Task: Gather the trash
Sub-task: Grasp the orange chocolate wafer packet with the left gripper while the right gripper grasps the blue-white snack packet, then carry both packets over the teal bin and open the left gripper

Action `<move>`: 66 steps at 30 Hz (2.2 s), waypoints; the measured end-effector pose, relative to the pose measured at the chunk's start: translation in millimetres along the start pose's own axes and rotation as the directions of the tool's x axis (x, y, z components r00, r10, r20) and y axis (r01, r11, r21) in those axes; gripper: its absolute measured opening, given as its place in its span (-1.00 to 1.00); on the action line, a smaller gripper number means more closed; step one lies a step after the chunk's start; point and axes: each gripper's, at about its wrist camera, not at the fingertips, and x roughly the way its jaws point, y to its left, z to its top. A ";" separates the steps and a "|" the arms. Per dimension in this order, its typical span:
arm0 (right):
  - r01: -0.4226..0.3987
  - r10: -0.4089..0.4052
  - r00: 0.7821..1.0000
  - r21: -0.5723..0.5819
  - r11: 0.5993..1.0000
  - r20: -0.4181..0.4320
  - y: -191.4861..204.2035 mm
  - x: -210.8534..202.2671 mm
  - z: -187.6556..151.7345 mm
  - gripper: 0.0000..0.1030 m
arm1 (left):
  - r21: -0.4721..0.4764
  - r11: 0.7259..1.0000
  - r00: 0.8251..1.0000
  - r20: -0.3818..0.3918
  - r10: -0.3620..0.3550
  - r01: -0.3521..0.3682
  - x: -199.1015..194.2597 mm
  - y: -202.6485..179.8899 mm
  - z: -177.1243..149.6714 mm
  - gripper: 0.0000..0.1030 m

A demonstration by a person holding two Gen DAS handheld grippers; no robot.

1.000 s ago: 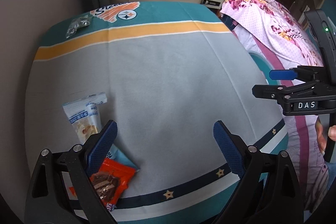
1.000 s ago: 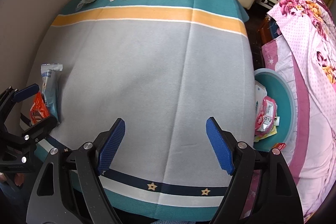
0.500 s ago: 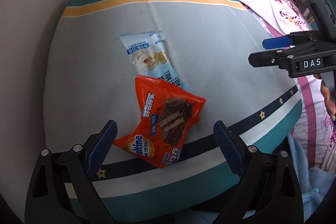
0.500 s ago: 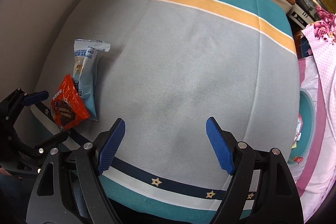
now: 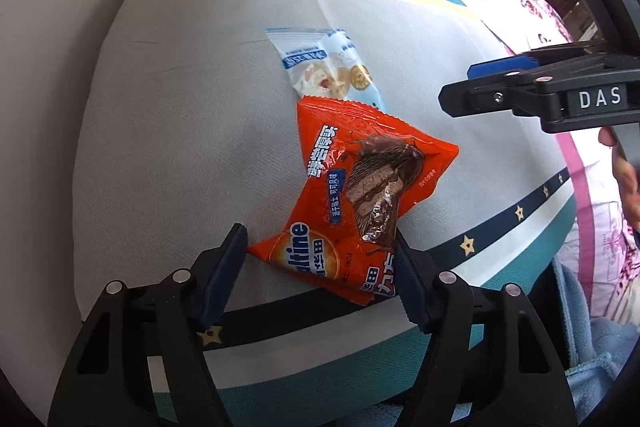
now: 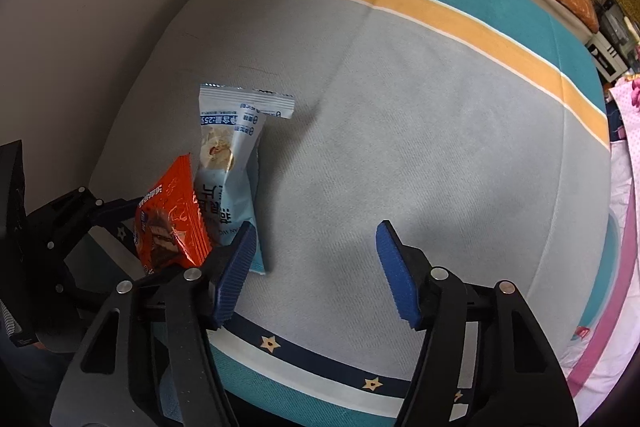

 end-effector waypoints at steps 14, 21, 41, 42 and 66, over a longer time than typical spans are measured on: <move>-0.135 0.135 0.991 0.019 0.991 -0.024 20.4 34.1 38.8 -0.23 | -0.129 0.991 0.999 0.025 0.042 -0.039 -11.2 49.1 5.8 0.33; -0.189 0.189 0.982 0.011 0.982 -0.013 20.3 43.3 43.9 -0.91 | -0.148 0.988 0.999 0.013 0.047 -0.044 -6.0 48.6 8.8 0.33; -0.079 0.061 0.987 0.122 0.989 0.146 -96.4 -21.4 -13.8 -0.92 | -0.026 1.000 0.999 0.027 0.017 -0.016 10.6 -34.4 52.2 0.33; -0.076 0.055 0.986 0.132 0.988 0.155 -102.5 -25.4 -17.3 -0.92 | -0.014 1.000 1.000 0.027 0.015 -0.015 11.5 -41.3 54.8 0.33; -0.028 -0.130 0.938 0.443 0.896 0.322 -310.8 -107.7 -139.7 -0.92 | 0.202 0.978 0.999 0.007 -0.047 0.045 60.7 -249.6 139.6 0.33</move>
